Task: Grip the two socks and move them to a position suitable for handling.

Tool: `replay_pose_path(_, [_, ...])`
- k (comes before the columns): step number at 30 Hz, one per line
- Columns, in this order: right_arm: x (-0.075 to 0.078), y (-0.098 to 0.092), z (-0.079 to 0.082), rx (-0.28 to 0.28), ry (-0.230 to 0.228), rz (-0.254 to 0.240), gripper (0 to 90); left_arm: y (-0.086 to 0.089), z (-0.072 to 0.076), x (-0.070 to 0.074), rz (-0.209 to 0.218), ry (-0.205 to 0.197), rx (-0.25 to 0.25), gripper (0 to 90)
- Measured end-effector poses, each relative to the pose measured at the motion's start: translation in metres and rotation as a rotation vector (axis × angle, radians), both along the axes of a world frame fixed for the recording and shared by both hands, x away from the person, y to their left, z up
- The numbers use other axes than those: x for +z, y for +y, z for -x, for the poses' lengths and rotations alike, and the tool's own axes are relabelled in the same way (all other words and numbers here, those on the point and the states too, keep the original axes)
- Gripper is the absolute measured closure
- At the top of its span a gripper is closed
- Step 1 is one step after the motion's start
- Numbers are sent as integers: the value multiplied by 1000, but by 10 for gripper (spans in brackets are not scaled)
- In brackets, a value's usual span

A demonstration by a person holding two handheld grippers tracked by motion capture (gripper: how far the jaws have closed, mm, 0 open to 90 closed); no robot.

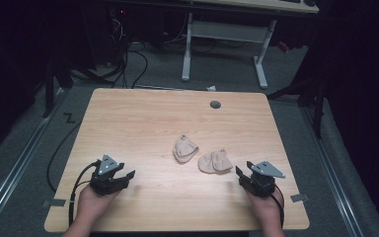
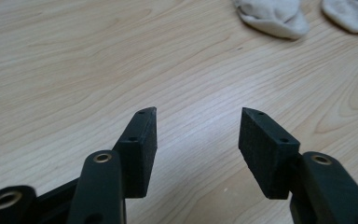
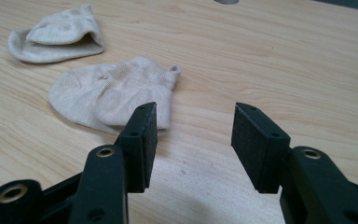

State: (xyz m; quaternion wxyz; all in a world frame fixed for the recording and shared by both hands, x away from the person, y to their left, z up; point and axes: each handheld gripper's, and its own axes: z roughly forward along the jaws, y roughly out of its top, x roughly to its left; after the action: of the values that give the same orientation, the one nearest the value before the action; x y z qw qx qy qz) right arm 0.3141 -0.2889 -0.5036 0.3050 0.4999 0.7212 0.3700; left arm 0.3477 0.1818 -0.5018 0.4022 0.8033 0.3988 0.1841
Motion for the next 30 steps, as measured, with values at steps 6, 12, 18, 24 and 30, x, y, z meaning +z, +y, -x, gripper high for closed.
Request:
replay_pose_path(6, [0, -1, 3, -51, 3, 8, 594, -10, -2, 0, -25, -25, -27, 452])
replay_pose_path(12, [1, 17, -3, -31, 16, 38, 663, -8, 2, -1, -36, -22, -35, 442])
replay_pose_path(18, [10, 38, -22, 14, 41, 31, 665, -2, 1, 2, 18, 7, -40, 468])
replay_pose_path(24, [10, 50, -45, 34, 66, 29, 862, -1, 0, 3, 33, 19, -37, 482])
replay_pose_path(30, [-4, 42, -64, 39, 159, 28, 899, -1, 0, 3, 28, 9, -20, 496])
